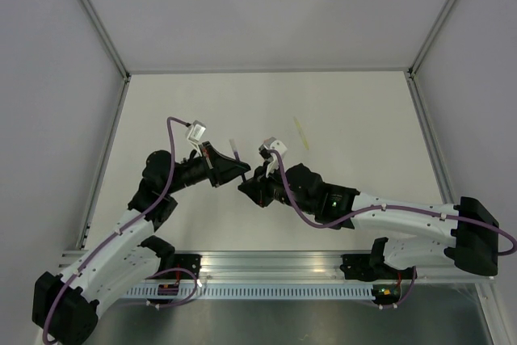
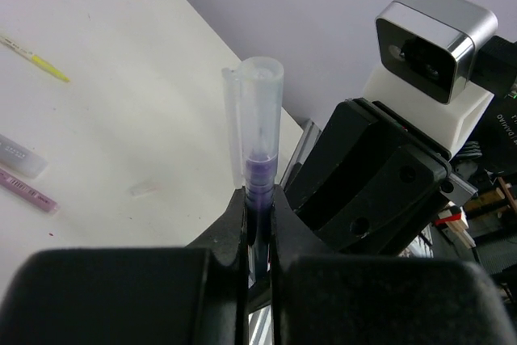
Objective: Insert the pens into the pen caps
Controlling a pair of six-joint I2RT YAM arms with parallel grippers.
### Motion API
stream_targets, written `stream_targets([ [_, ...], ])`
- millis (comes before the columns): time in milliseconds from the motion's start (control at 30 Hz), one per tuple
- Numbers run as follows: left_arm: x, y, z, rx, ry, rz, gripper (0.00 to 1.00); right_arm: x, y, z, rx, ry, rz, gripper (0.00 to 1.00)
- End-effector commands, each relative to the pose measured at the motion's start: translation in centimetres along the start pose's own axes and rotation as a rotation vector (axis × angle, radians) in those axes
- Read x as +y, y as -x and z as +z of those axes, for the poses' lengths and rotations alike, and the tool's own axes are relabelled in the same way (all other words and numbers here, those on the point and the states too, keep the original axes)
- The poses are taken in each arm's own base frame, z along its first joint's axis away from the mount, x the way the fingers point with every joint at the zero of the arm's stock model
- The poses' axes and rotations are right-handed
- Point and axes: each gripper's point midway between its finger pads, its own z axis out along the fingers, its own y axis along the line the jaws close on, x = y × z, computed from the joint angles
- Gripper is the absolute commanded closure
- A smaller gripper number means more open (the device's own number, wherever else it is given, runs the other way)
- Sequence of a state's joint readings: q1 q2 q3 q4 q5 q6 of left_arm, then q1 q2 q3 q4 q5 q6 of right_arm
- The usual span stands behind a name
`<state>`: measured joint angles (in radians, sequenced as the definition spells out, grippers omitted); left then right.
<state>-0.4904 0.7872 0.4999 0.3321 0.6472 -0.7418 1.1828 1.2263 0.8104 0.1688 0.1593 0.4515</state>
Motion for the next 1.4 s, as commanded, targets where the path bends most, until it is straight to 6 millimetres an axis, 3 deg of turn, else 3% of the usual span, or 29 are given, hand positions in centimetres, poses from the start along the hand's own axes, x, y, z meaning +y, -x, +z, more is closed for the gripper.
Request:
stream_targets([
  [0,-1.4,0.9,-0.2,-0.025,-0.039,0.026,0.98,0.6,1.9,0.0,-0.049,0.006,-0.005,0.75],
  [167,-2.4,1.0,-0.6,-0.028,-0.069,0.036,0.98,1.1,3.6,0.3,-0.07,0.004,-0.016,0.68],
  [233,-2.6,0.9,-0.7,-0.021,-0.079,0.037,0.98,1.2,3.7,0.7,-0.062,0.002,-0.022,0.73],
  [267,-2.7,0.9,-0.7,-0.019,-0.085,0.041,0.98,1.3,3.6,0.8,-0.059,0.003,-0.022,0.82],
  [333,-2.7,0.6,-0.7,-0.007,-0.093,0.037,0.94,1.5,3.5,1.1,-0.054,0.013,-0.022,0.9],
  [400,-2.7,0.6,-0.7,-0.003,-0.093,0.038,0.86,1.8,3.4,1.1,-0.05,0.03,-0.019,1.0],
  [433,-2.6,0.5,-0.7,-0.003,-0.09,0.039,0.71,1.8,3.1,1.1,-0.046,0.031,-0.017,1.0],
  [533,-2.3,1.1,-0.7,-0.022,-0.048,0.049,0.44,1.7,2.7,0.8,-0.039,0.038,-0.011,1.0],
  [667,-1.9,2.3,-0.6,-0.042,0.011,0.054,0.28,1.8,2.4,0.2,-0.027,0.05,-0.008,1.0],
  [900,-1.8,4.0,-0.1,-0.058,0.058,0.036,0.25,2.0,1.9,-0.6,-0.017,0.077,-0.003,1.0],
  [1367,-2.0,5.0,-0.5,-0.089,0.092,0.049,0.33,1.8,0.6,-0.9,0.01,0.087,-0.003,1.0],
])
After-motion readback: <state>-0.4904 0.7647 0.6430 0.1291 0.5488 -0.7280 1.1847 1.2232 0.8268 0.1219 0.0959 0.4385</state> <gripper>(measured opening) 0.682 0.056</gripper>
